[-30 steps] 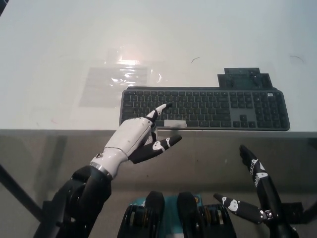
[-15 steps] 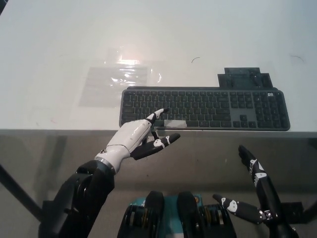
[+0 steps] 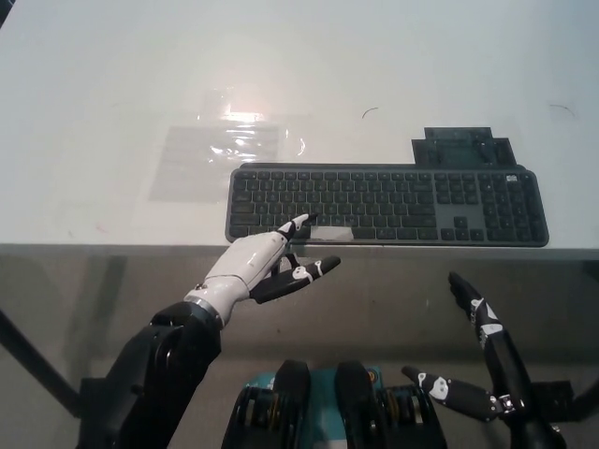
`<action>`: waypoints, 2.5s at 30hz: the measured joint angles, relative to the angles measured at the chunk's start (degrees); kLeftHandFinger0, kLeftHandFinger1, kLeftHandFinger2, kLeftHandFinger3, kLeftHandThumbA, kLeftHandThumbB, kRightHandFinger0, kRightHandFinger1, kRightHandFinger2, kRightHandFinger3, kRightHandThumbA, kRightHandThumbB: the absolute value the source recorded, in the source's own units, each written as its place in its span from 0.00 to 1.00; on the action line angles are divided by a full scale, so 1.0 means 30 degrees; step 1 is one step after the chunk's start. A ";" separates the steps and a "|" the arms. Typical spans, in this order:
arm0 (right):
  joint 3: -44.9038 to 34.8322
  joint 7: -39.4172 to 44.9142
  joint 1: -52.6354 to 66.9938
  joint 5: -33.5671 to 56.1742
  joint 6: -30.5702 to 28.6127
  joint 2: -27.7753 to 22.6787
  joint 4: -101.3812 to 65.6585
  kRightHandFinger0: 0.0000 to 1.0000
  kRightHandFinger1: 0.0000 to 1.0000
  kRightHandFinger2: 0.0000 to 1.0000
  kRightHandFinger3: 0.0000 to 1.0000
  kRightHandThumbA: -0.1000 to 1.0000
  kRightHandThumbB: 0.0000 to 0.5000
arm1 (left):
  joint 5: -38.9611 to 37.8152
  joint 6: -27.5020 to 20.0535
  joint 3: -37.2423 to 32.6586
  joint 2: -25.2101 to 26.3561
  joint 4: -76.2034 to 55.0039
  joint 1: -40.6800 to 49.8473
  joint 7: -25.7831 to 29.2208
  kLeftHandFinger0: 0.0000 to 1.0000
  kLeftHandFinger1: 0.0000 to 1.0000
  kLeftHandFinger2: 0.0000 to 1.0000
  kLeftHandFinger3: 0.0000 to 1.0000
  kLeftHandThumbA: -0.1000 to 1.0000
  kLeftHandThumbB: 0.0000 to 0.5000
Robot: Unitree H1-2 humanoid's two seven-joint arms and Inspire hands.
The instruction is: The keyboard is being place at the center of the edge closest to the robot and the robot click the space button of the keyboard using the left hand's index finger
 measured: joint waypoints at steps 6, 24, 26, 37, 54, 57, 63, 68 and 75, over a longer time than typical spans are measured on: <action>0.0000 0.0026 -0.0015 -0.0249 0.0003 -0.0080 -0.0006 1.00 1.00 1.00 1.00 1.00 0.87 | 0.0049 -0.0003 -0.0322 -0.0100 0.0242 -0.0035 0.0070 0.02 0.24 0.40 1.00 1.00 0.69; -0.0001 0.0061 -0.0120 -0.0541 0.0038 -0.0088 -0.0175 1.00 1.00 1.00 1.00 1.00 0.86 | 0.0437 -0.0538 -0.1342 -0.0751 0.2348 -0.0256 0.1340 0.10 0.29 0.41 1.00 1.00 0.69; 0.0001 0.0084 -0.0177 -0.0541 0.0040 -0.0082 -0.0181 1.00 1.00 1.00 1.00 1.00 0.87 | 0.0357 -0.0912 -0.1337 -0.0812 0.3079 -0.0633 0.1618 0.10 0.31 0.44 1.00 1.00 0.73; 0.0001 0.0113 -0.0270 -0.0564 0.0046 -0.0095 -0.0202 1.00 1.00 1.00 1.00 1.00 0.85 | -0.0259 -0.2879 -0.1314 -0.1016 0.6050 -0.1630 0.2558 0.01 0.30 0.36 1.00 1.00 0.82; -0.0002 0.0112 -0.0210 -0.0591 0.0049 -0.0111 0.0072 1.00 1.00 1.00 1.00 1.00 0.84 | -0.0476 -0.1787 -0.1326 -0.0500 -0.5353 0.3768 0.0943 0.00 0.00 0.02 1.00 1.00 0.88; -0.0002 0.0112 -0.0113 -0.0591 0.0049 -0.0111 0.0162 1.00 1.00 1.00 1.00 1.00 0.84 | -0.0894 -0.1650 -0.1305 -0.0475 -0.7675 0.4631 0.0689 0.00 0.03 0.13 1.00 1.00 0.86; -0.0001 0.0112 0.0089 -0.0591 0.0049 -0.0108 0.0281 1.00 1.00 1.00 1.00 1.00 0.83 | -0.2147 -0.1611 -0.0875 -0.0059 -1.1945 0.6108 0.0380 1.00 1.00 1.00 1.00 1.00 0.64; 0.0001 0.0117 0.0095 -0.0586 0.0048 -0.0112 0.0287 1.00 1.00 1.00 1.00 1.00 0.83 | -0.4037 -0.1623 -0.0004 0.1510 -1.4937 0.7839 0.0250 1.00 1.00 1.00 1.00 1.00 0.73; 0.0014 0.0139 0.0096 -0.0536 0.0046 -0.0100 0.0281 1.00 1.00 1.00 1.00 1.00 0.80 | -0.6470 -0.1756 0.1425 0.2758 -1.6326 1.0972 0.0113 1.00 1.00 1.00 1.00 1.00 0.62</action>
